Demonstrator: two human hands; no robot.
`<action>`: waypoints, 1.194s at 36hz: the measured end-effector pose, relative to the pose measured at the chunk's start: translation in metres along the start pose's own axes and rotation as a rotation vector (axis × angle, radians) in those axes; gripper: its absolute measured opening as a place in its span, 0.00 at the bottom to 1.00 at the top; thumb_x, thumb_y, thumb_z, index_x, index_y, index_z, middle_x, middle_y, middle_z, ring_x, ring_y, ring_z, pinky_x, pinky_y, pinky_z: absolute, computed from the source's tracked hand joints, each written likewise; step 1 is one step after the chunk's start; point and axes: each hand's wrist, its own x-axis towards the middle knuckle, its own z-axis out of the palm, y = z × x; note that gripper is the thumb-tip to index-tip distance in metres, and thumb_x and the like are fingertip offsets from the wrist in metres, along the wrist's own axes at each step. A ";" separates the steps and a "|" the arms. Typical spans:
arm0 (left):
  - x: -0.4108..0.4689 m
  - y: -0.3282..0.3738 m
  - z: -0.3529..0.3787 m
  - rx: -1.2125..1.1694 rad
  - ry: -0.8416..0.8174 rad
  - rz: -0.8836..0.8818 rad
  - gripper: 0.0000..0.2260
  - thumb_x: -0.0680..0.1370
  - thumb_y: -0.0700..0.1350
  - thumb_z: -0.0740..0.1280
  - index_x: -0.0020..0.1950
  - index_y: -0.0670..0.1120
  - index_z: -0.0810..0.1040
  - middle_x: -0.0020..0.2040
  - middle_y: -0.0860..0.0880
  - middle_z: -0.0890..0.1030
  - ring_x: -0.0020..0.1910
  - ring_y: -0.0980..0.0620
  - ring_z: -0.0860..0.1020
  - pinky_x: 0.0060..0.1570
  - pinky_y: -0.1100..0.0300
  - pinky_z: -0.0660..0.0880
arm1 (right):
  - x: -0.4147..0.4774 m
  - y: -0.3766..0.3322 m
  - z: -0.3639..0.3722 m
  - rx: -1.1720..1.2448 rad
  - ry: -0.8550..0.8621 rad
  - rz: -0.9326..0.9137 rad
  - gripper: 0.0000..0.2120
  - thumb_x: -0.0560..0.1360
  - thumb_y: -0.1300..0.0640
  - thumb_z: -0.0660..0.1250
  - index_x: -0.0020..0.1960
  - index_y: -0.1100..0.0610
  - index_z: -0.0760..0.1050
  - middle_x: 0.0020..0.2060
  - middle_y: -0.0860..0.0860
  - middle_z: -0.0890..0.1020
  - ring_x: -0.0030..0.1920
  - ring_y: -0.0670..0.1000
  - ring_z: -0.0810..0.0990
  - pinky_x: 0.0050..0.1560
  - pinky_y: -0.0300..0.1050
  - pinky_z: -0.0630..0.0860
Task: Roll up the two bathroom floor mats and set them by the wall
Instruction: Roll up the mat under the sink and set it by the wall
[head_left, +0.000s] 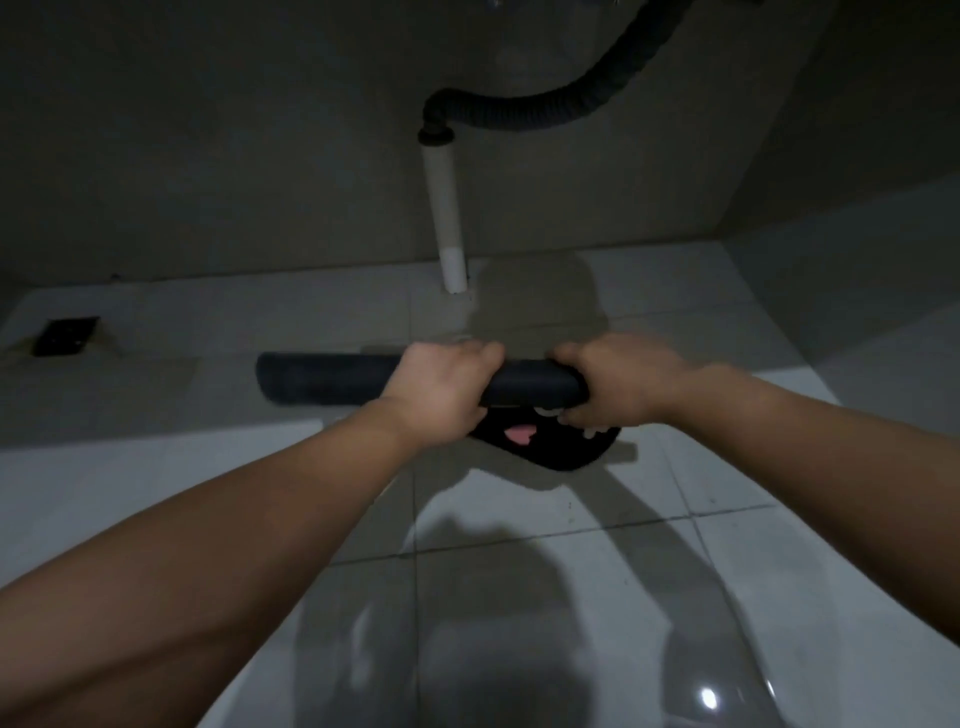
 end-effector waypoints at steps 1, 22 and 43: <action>0.000 0.000 -0.001 0.028 0.045 0.027 0.17 0.70 0.48 0.69 0.57 0.47 0.72 0.53 0.48 0.80 0.51 0.44 0.78 0.40 0.54 0.69 | 0.001 0.000 -0.002 0.127 -0.086 0.031 0.19 0.66 0.45 0.72 0.54 0.48 0.71 0.45 0.49 0.81 0.44 0.54 0.79 0.40 0.47 0.75; 0.007 0.000 0.002 -0.147 -0.144 -0.133 0.16 0.70 0.54 0.70 0.54 0.50 0.73 0.50 0.48 0.81 0.48 0.45 0.80 0.40 0.57 0.70 | 0.000 0.013 0.019 -0.194 0.329 -0.089 0.19 0.65 0.50 0.70 0.55 0.52 0.74 0.44 0.53 0.80 0.43 0.58 0.79 0.39 0.48 0.72; 0.010 0.004 0.006 -0.138 -0.143 -0.119 0.17 0.71 0.52 0.69 0.58 0.51 0.71 0.50 0.50 0.80 0.47 0.47 0.79 0.38 0.58 0.68 | 0.001 0.013 0.022 -0.262 0.339 -0.076 0.16 0.66 0.53 0.70 0.53 0.53 0.74 0.43 0.53 0.79 0.42 0.57 0.78 0.38 0.46 0.69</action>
